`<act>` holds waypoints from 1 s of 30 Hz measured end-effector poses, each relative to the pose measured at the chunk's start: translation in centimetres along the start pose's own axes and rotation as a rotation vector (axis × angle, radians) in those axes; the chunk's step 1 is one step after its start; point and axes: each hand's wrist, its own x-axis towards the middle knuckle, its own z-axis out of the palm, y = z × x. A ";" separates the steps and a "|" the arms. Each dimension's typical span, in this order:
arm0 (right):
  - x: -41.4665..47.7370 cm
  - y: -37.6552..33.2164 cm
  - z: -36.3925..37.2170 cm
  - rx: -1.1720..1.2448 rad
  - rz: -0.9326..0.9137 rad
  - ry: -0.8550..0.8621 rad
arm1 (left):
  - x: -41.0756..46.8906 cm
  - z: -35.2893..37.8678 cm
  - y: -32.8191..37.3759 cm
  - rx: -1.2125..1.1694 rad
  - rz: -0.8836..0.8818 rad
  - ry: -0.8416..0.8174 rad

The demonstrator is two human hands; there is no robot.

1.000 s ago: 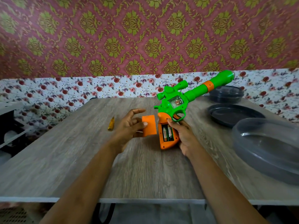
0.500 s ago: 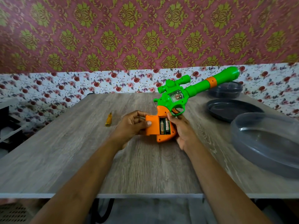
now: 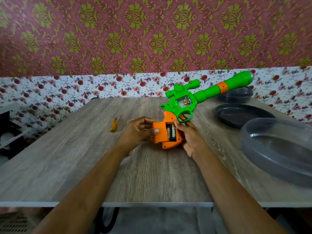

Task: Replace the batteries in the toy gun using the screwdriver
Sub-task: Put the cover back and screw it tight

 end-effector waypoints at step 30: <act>-1.3 0.3 1.8 -0.083 -0.035 -0.081 | 0.1 1.3 -0.1 0.004 -0.091 -0.077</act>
